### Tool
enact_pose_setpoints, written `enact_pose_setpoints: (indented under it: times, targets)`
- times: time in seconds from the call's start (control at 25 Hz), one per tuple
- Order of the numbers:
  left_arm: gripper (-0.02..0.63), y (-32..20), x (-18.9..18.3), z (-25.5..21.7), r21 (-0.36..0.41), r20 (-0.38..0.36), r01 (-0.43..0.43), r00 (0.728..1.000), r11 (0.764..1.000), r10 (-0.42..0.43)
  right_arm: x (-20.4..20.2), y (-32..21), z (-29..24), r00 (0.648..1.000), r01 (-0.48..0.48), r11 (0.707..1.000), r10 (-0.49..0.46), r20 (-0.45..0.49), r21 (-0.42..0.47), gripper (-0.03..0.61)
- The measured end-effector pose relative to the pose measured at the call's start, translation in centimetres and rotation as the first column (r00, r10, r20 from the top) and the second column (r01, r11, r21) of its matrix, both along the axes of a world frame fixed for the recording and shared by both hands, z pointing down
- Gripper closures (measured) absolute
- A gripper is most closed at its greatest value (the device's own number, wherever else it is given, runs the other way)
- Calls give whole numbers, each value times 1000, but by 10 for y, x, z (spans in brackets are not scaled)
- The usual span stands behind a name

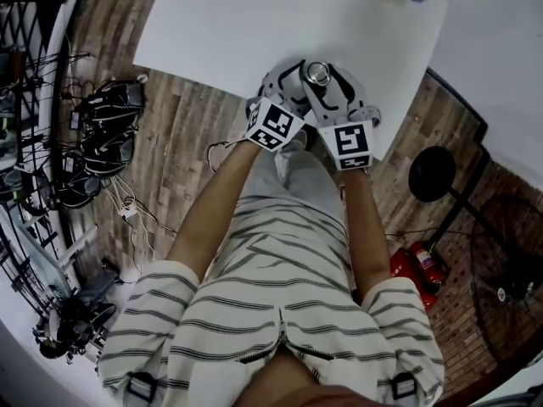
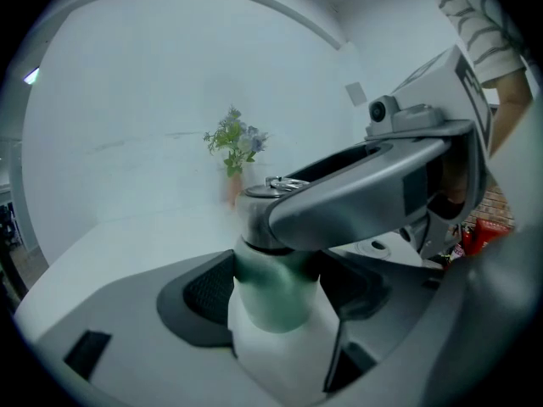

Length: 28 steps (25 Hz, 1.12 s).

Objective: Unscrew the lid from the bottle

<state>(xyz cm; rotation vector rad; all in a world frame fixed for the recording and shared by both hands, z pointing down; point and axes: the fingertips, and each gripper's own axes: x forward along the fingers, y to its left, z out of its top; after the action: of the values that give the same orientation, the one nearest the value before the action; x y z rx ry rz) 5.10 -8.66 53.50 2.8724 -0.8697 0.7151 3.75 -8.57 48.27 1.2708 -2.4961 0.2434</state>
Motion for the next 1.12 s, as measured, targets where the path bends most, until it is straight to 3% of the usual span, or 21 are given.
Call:
enact_pose_setpoints:
  times: [0.2, 0.4, 0.68, 0.92, 1.04, 1.12]
  targets:
    - [304, 0, -2, 1, -1, 0, -1, 1000, 1000, 1, -3, 1, 0, 989, 149, 989, -149, -14, 3, 342]
    - [304, 0, 0, 2, -2, 0, -2, 1000, 1000, 2, -3, 3, 0, 946, 323, 946, -323, -36, 0, 341]
    - [304, 0, 0, 2, -3, 5, -2, 1000, 1000, 2, -4, 6, 0, 803, 594, 805, -593, -62, -16, 341]
    - [304, 0, 0, 2, -6, 9, -6, 1000, 1000, 6, -4, 7, 0, 674, 733, 679, -734, -83, -53, 341]
    - [304, -1, -1, 5, -7, 13, -3, 1000, 1000, 3, -5, 7, 2, 636, 764, 641, -767, -88, -68, 339]
    - [304, 0, 0, 3, -8, 11, -4, 1000, 1000, 5, -5, 7, 1, 628, 770, 634, -773, -86, -74, 339]
